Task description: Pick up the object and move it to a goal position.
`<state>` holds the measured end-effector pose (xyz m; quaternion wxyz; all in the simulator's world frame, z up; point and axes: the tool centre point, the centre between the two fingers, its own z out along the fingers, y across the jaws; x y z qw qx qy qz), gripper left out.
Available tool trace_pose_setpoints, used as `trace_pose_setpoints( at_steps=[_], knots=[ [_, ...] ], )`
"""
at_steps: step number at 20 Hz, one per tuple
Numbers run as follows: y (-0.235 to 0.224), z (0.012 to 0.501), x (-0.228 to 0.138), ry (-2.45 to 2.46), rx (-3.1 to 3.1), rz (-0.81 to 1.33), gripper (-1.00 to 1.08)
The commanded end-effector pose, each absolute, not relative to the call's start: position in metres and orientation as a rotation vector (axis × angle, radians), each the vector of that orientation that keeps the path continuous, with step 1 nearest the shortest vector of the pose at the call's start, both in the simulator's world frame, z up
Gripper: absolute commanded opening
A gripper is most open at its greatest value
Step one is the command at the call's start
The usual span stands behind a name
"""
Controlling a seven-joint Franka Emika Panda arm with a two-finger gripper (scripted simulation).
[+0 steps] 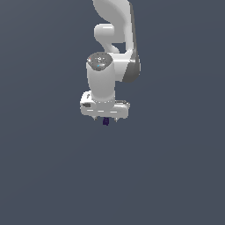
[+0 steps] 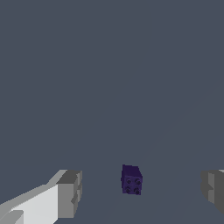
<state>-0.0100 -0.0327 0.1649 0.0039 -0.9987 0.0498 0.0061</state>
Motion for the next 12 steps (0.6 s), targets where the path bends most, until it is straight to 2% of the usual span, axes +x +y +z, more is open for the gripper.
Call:
trace_pose_setpoints(
  at_steps=[1, 12],
  knots=[
    [-0.032, 0.165, -0.010, 0.156, -3.129, 0.020, 1.00],
    [-0.034, 0.136, -0.030, 0.206, -3.127, 0.014, 1.00]
  ],
)
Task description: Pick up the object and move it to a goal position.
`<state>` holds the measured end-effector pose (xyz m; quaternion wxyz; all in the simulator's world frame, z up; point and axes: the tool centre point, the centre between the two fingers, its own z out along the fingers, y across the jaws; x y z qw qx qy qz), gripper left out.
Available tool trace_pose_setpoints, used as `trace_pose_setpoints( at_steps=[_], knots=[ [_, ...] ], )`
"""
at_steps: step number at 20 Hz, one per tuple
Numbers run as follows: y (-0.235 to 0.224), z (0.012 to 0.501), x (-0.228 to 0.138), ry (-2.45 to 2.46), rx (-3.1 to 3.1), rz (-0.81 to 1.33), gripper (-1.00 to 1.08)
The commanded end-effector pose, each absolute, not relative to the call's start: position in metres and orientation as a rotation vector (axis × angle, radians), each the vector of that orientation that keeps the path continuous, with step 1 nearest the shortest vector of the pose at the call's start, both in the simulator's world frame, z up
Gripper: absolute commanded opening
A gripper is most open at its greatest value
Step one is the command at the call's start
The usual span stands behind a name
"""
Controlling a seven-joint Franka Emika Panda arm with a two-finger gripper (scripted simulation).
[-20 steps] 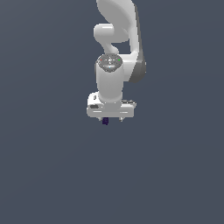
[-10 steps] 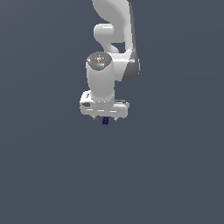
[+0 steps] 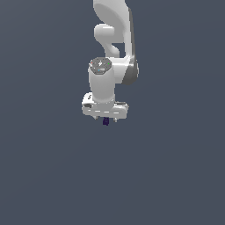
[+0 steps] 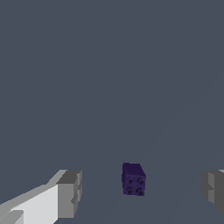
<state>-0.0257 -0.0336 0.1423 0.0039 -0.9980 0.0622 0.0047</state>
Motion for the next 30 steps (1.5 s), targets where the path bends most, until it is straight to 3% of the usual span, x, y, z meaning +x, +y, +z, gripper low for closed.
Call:
trace_pose_setpoints(
  at_steps=[1, 15, 30],
  knots=[
    [-0.034, 0.131, -0.034, 0.214, -3.127, 0.013, 1.00],
    [-0.039, 0.076, -0.089, 0.325, -3.124, 0.001, 1.00],
    [-0.039, 0.049, -0.094, 0.334, -3.124, 0.001, 1.00]
  ],
)
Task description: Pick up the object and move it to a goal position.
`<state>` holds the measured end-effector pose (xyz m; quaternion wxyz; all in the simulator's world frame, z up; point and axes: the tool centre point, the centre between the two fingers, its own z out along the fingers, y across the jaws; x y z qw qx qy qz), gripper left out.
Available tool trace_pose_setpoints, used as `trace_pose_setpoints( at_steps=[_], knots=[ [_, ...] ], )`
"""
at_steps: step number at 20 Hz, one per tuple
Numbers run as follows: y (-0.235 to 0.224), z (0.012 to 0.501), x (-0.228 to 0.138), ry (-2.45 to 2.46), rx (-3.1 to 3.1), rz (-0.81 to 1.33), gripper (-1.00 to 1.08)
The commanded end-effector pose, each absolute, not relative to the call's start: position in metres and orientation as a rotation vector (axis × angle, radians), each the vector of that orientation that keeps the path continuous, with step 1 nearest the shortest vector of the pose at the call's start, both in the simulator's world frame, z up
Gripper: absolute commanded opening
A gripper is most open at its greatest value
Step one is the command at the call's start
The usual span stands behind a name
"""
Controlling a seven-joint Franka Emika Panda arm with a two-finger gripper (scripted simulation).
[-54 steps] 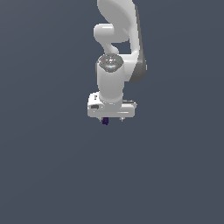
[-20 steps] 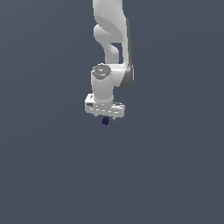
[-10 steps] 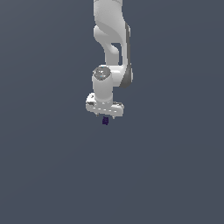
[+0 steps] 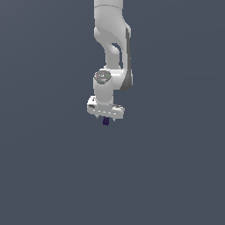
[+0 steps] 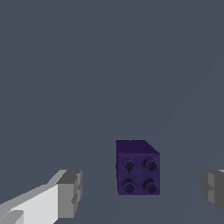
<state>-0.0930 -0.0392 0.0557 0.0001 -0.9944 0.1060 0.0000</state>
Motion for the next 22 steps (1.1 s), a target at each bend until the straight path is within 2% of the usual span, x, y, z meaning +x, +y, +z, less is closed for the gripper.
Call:
trace_pose_setpoints(
  at_steps=[1, 10, 11, 22],
  knots=[
    [-0.039, 0.044, -0.094, 0.334, -3.124, 0.001, 1.00],
    [-0.039, 0.022, -0.094, 0.335, -3.124, 0.000, 1.00],
    [-0.039, 0.022, -0.094, 0.335, -3.124, 0.000, -1.00],
    [-0.039, 0.023, -0.094, 0.335, -3.124, 0.000, -1.00]
  ],
)
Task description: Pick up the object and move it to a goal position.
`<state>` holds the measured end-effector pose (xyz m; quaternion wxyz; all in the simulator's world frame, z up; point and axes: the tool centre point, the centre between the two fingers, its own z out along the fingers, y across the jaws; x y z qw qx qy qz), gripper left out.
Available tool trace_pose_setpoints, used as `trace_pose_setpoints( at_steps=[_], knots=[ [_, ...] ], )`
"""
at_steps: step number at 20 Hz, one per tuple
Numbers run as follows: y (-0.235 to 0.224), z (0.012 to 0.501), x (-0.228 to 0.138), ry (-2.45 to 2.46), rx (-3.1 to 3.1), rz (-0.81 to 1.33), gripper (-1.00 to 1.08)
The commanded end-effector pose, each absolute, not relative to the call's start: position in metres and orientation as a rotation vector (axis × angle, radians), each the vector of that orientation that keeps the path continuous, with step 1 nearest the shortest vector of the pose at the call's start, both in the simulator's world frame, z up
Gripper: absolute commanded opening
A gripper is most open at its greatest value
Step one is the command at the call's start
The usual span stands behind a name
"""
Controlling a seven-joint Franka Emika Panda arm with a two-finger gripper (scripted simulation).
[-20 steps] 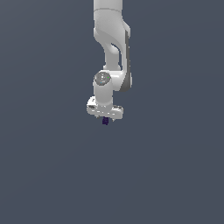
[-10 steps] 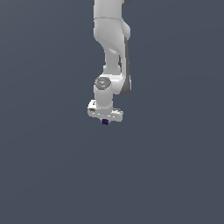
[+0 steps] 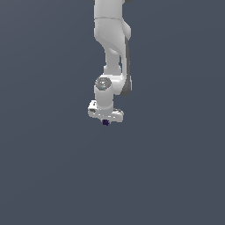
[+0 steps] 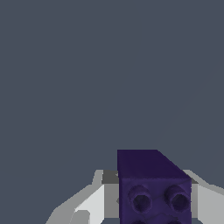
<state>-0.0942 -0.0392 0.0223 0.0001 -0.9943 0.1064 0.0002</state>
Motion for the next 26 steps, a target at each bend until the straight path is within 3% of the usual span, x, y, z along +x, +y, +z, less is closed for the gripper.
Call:
trace_pose_setpoints(
  at_steps=[1, 12, 26],
  knots=[
    [-0.040, 0.023, -0.094, 0.335, -3.124, 0.000, -1.00],
    [-0.059, 0.062, -0.078, 0.335, -3.124, 0.000, -1.00],
    [-0.115, 0.177, -0.030, 0.335, -3.124, 0.000, -1.00]
  ],
)
